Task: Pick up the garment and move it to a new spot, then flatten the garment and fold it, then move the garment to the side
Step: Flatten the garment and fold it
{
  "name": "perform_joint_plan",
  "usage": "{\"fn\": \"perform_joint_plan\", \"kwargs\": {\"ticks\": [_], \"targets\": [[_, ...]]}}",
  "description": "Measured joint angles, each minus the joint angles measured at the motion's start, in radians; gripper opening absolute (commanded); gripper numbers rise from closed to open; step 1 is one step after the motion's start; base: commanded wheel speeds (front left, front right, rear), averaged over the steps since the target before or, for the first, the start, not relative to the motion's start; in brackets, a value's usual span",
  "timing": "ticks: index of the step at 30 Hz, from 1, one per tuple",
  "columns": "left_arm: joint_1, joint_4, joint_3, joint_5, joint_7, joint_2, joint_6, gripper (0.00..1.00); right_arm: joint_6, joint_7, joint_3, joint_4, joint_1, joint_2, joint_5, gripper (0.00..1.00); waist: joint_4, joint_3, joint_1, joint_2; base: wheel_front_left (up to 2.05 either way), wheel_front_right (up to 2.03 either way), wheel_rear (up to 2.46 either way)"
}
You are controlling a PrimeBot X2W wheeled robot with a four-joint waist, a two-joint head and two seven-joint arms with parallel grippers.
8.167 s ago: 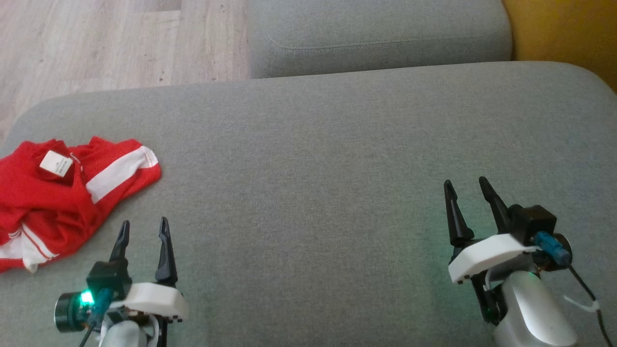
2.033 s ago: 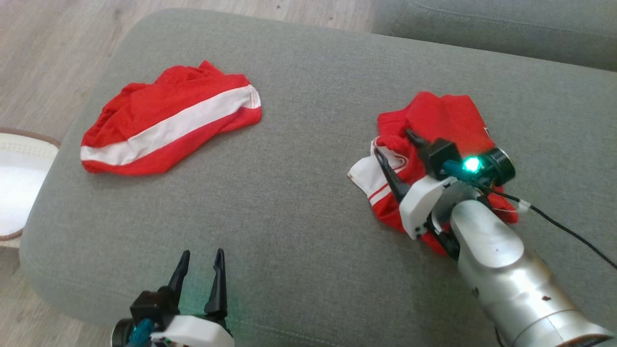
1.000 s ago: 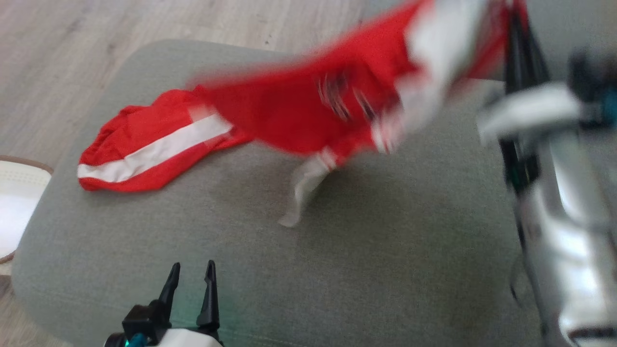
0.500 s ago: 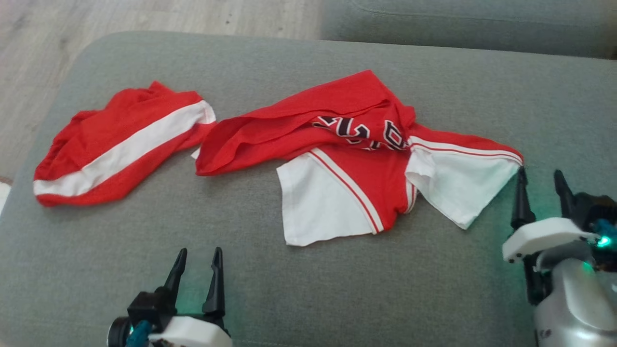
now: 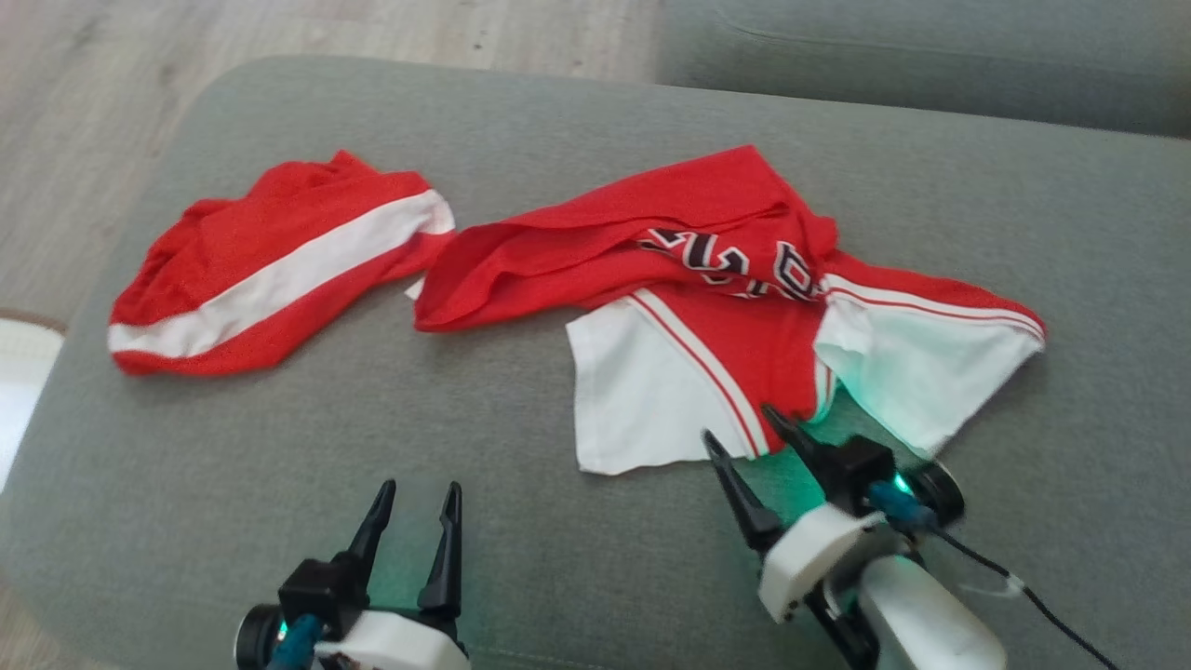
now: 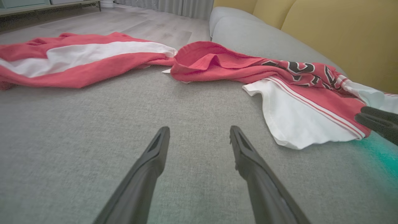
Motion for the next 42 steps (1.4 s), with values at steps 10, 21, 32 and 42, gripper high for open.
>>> {"fn": "perform_joint_plan", "kwargs": {"ticks": [10,21,32,42], "targets": [[0.005,0.001,0.006,0.0,0.0,0.0,0.0,1.0,0.0,0.0,-0.124,0.117,0.001,-0.001,0.075,1.0,0.049,0.004,0.0,0.0,0.0,0.0,0.0],[0.003,-0.004,-0.007,-0.006,0.0,0.0,0.0,1.0,0.0,-0.016,-0.159,0.198,-0.036,0.0,0.02,0.0,0.048,0.024,-0.0001,0.0,0.0,0.0,0.0],[0.004,-0.011,0.018,-0.01,0.0,0.0,0.003,1.0,0.0,-0.016,-0.264,0.199,-0.031,-0.079,-0.092,0.0,-0.013,0.012,0.0,0.0,0.0,0.0,0.0],[0.004,-0.015,0.034,-0.01,0.0,0.0,0.002,1.0,0.0,-0.003,-0.371,0.086,0.078,-0.214,-0.07,0.0,-0.13,-0.006,0.0,0.0,0.0,0.0,0.0]]}}
